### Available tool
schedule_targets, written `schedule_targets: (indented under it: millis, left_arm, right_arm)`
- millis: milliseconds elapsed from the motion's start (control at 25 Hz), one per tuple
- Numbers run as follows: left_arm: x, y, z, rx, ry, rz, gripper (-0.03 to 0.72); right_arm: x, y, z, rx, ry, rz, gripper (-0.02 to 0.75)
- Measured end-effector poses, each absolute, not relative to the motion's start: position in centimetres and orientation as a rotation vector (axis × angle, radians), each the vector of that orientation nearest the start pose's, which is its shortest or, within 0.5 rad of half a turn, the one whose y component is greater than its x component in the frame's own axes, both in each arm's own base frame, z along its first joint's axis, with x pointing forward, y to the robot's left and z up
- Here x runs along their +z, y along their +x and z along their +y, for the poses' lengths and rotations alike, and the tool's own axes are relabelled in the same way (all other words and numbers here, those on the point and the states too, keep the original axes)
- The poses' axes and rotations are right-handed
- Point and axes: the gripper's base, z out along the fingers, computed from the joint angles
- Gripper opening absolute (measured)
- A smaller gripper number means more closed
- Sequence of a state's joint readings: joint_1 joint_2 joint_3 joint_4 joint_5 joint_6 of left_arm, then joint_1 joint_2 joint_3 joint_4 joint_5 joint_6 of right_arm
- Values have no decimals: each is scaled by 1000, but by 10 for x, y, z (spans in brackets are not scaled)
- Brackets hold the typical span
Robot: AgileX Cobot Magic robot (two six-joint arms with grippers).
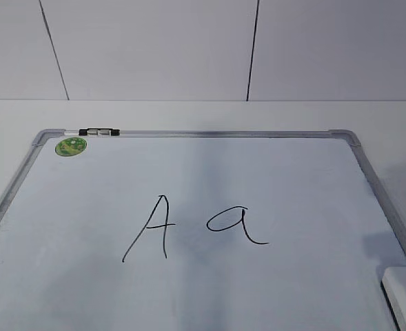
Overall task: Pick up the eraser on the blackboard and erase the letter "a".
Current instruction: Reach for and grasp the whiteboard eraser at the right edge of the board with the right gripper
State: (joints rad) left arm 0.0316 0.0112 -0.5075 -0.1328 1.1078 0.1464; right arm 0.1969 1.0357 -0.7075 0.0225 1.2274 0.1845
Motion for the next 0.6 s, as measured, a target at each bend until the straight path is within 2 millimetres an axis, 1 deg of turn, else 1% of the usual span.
schedule_targets:
  millis: [320, 600]
  left_arm:
    - [276, -6, -11, -52, 129, 2084, 235]
    - [276, -6, -11, -52, 129, 2084, 235]
  right_arm:
    - [248, 151, 36, 99, 1, 3100, 629]
    - [252, 151, 46, 82, -57, 3081, 621]
